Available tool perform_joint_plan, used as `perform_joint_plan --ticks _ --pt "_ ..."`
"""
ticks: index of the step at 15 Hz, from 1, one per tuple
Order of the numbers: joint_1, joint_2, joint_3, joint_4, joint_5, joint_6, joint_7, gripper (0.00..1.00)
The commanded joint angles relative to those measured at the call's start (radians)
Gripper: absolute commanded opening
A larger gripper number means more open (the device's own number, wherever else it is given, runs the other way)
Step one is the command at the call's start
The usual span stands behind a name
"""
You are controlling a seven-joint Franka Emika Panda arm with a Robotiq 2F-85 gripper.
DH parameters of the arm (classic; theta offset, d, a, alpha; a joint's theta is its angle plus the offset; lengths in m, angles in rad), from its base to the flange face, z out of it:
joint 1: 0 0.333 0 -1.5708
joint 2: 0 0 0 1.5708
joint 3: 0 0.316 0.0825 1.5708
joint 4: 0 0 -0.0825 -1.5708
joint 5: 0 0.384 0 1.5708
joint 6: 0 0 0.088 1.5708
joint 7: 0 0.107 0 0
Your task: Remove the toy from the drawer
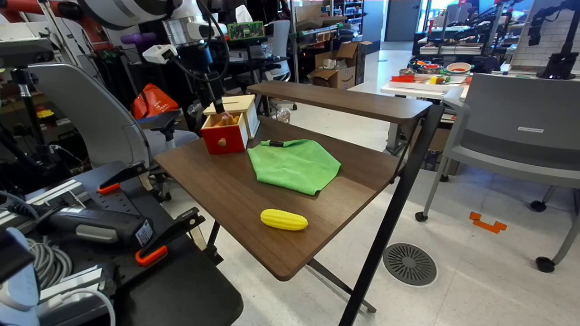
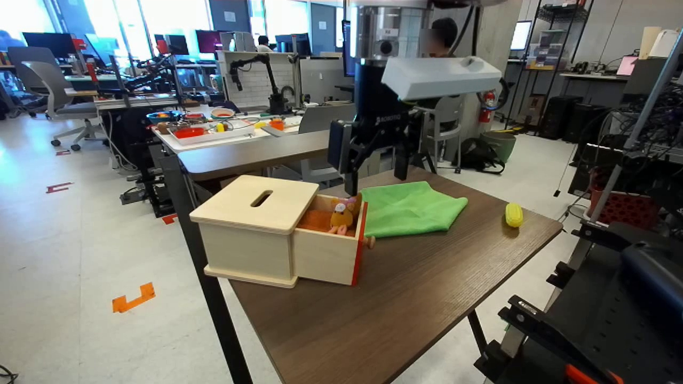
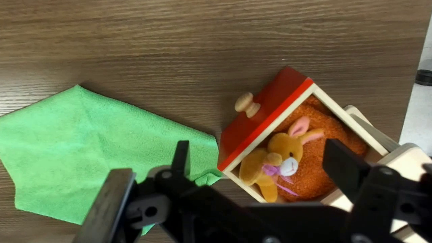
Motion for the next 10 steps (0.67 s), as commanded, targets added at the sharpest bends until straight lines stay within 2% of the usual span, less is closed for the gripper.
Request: perform_joint_plan --ticks 1,7,8,10 --pt "0.043 0.087 -0.035 0.092 0.006 0.012 0.018 1.00" --pt "0.068 0.169 -0.046 0.180 0.025 0.011 0.009 1.00" --pt "0.071 0.180 -0.049 0.190 0.024 0.013 0.009 0.81" --pt "0.077 0.195 -0.054 0.206 0.023 0.011 0.008 0.66"
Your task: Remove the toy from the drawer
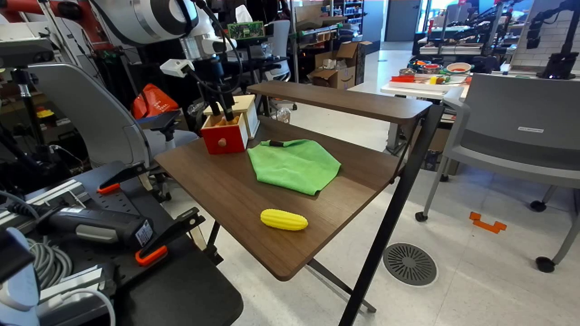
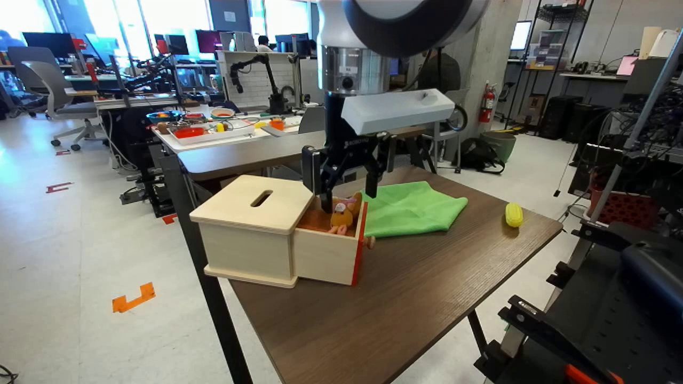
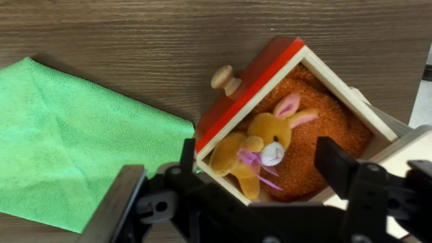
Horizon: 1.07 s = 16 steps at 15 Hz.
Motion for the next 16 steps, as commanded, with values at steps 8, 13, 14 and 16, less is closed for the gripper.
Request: perform_joint_plan --ticks 8,13,14,16 --pt "0.025 0.033 -0.041 0.046 0.024 0.012 0.004 0.05" --pt "0.023 0.001 -0.045 0.015 0.025 0.022 0.006 0.02" --pt "0.022 -0.011 -0.044 0.003 0.026 0.024 0.006 0.01" --pt "0.019 -0.040 -0.042 -0.022 0.030 0.032 0.007 0.02"
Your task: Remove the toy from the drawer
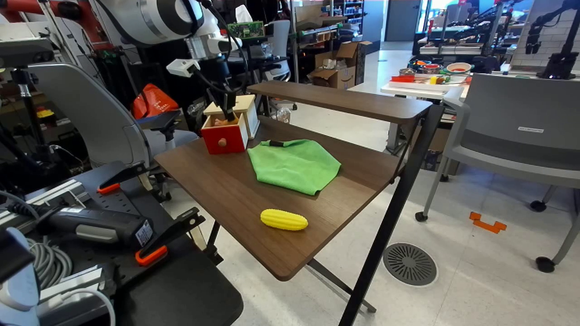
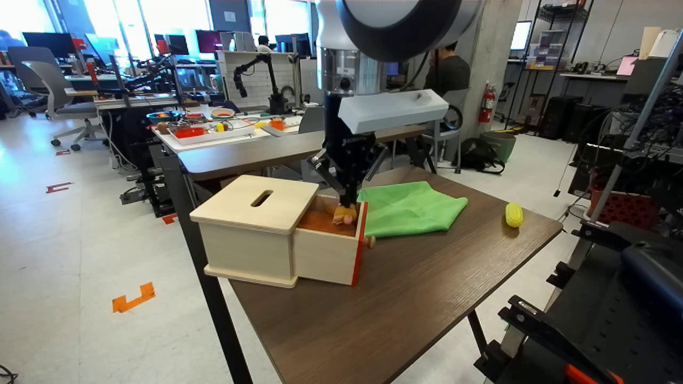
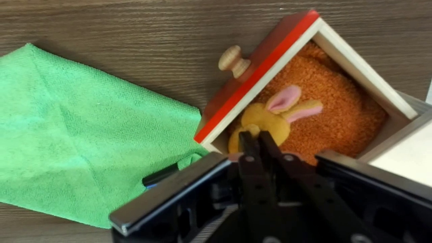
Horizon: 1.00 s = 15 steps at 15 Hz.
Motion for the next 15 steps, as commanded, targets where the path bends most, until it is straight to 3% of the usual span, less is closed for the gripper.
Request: perform_joint_plan --ticks 1,9,15 --pt "0.012 -0.076 -0.019 -0.069 0.027 0.033 0.008 0.02" --pt "-0.041 -0.259 -0.047 -0.214 0.027 0.024 -0.009 0.02" --pt "-0.113 -0.384 -0.111 -0.418 -0.018 0.033 -0.006 0.02"
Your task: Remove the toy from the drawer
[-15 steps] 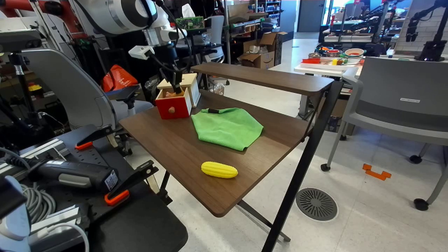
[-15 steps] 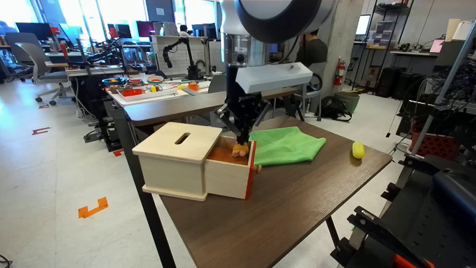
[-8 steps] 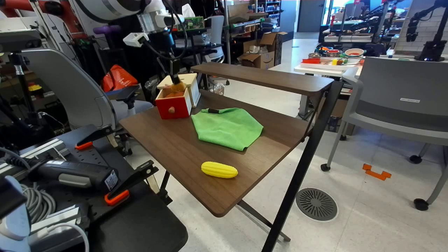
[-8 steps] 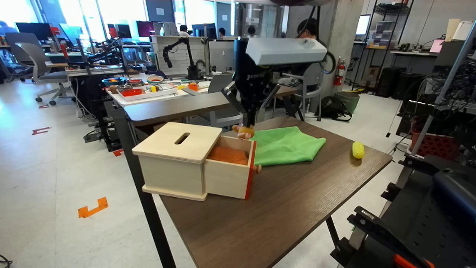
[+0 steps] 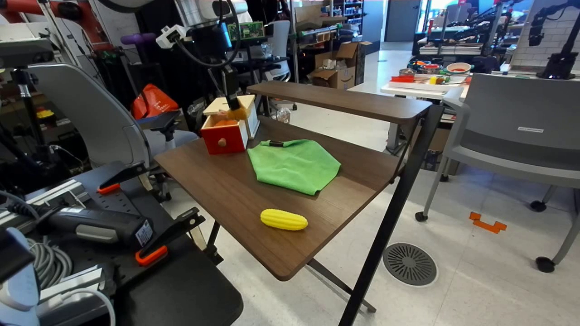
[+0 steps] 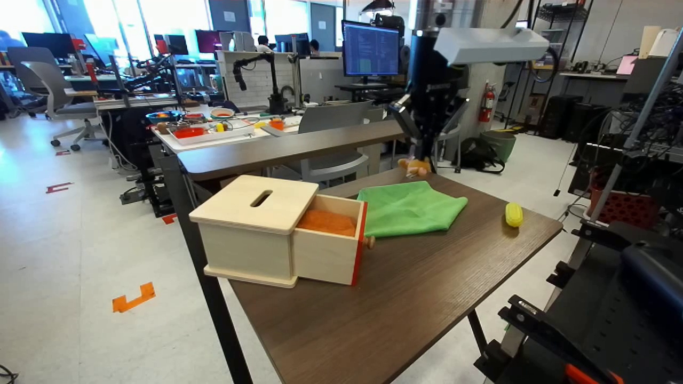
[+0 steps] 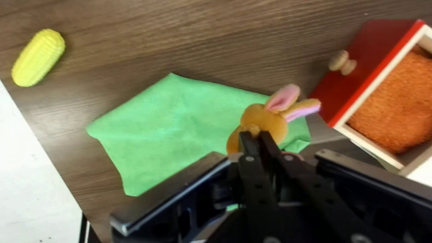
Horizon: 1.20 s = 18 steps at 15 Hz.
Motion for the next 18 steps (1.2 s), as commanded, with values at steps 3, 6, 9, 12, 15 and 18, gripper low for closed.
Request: perform_joint_plan --ticks 3,6,9,12,15,18 --pt "-0.078 -0.092 -0.044 -0.213 -0.041 0.051 0.000 0.02" --pt "-0.111 -0.067 -0.068 -0.251 -0.049 0.095 0.014 0.02" --pt "-0.137 -0.010 -0.085 -0.251 -0.025 0.140 0.003 0.02" --pt "-0.139 0.052 -0.103 -0.237 -0.010 0.167 0.001 0.02" --pt "-0.128 0.113 -0.121 -0.218 -0.003 0.179 0.001 0.02" --pt "-0.122 0.142 -0.132 -0.205 0.010 0.169 -0.003 0.34"
